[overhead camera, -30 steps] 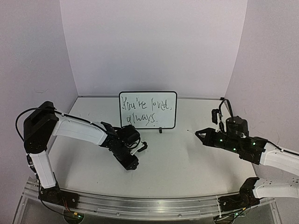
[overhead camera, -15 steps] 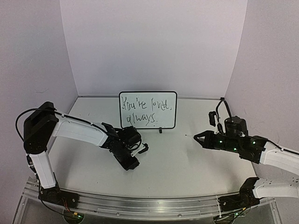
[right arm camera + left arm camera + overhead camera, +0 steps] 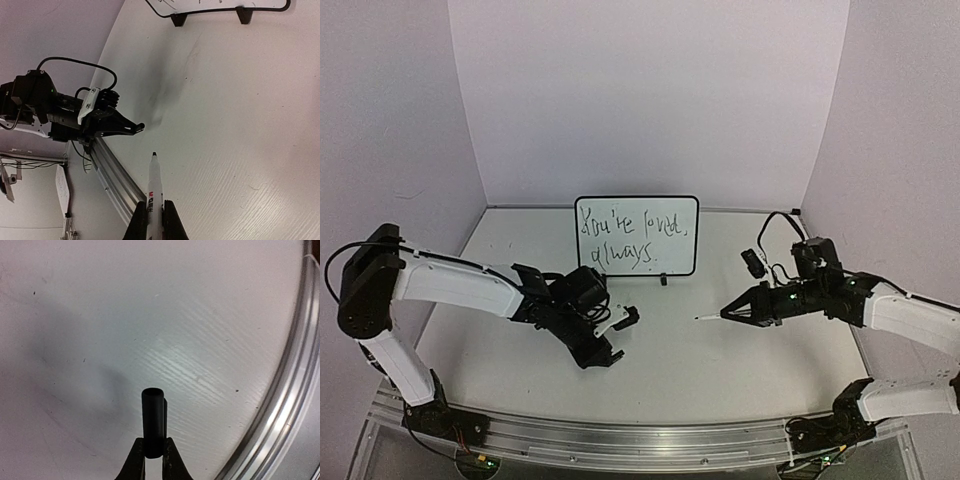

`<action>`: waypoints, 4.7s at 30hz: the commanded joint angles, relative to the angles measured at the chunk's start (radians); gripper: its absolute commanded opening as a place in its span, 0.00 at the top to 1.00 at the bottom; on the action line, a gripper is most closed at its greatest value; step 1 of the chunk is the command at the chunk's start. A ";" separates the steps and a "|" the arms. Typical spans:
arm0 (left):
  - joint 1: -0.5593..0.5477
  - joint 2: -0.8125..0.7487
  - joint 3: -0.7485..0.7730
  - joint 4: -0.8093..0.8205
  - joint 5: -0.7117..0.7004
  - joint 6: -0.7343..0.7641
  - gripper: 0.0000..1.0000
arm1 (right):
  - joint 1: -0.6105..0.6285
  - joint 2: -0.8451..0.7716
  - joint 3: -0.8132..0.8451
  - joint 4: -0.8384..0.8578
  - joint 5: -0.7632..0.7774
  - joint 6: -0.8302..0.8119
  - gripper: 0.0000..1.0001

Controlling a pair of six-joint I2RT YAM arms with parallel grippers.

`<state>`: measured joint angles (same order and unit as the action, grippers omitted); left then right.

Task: Write a sentence on the whiteboard
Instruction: Pick up the pen cap from the center of the board, then insert the whiteboard marker without the cap into the whiteboard marker.

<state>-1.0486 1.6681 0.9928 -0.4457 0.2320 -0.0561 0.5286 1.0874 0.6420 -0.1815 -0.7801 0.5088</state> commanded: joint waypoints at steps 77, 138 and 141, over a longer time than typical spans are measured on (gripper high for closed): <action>-0.097 -0.035 0.171 0.022 0.334 0.159 1.00 | 0.174 0.370 0.182 0.007 -0.430 -0.057 1.00; -0.097 -0.083 0.134 0.036 0.320 0.139 1.00 | 0.154 0.369 0.143 0.005 -0.429 -0.065 1.00; -0.097 -0.080 0.139 0.032 0.321 0.142 1.00 | 0.158 0.370 0.143 0.005 -0.429 -0.067 1.00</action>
<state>-1.1408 1.6348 1.1103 -0.4362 0.5476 0.0788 0.6830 1.4491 0.7853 -0.1859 -1.1950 0.4595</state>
